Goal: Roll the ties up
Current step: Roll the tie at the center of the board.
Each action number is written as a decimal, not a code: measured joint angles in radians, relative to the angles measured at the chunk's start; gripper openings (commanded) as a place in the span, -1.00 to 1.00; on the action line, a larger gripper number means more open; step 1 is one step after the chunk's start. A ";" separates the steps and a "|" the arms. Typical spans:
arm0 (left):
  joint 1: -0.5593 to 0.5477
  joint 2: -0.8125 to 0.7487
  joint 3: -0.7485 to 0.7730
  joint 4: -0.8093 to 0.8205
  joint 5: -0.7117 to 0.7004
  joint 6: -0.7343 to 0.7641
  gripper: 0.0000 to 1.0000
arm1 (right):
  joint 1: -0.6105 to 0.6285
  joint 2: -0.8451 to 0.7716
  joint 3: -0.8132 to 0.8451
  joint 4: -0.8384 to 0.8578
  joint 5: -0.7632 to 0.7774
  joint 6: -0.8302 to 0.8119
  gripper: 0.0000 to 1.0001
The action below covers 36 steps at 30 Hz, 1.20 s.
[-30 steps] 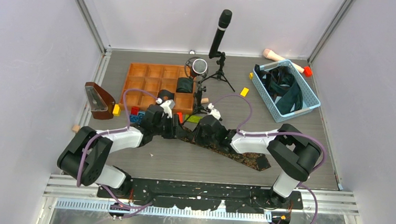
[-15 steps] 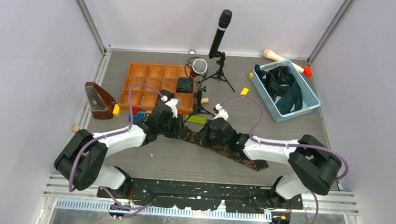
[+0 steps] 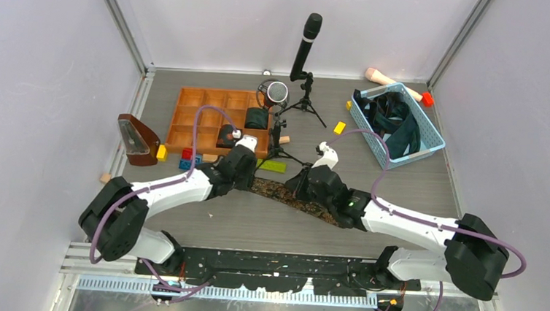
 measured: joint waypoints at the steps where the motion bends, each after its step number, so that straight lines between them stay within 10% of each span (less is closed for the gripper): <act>1: -0.010 0.006 0.009 -0.013 -0.023 0.004 -0.18 | 0.000 -0.012 0.000 -0.014 0.013 -0.003 -0.99; 25: -0.262 0.273 0.265 -0.295 -0.453 0.057 -0.16 | 0.000 -0.184 -0.046 -0.172 0.148 -0.013 -0.95; 36: -0.330 0.351 0.337 -0.385 -0.494 0.050 0.23 | 0.000 -0.290 -0.068 -0.266 0.219 -0.010 -0.92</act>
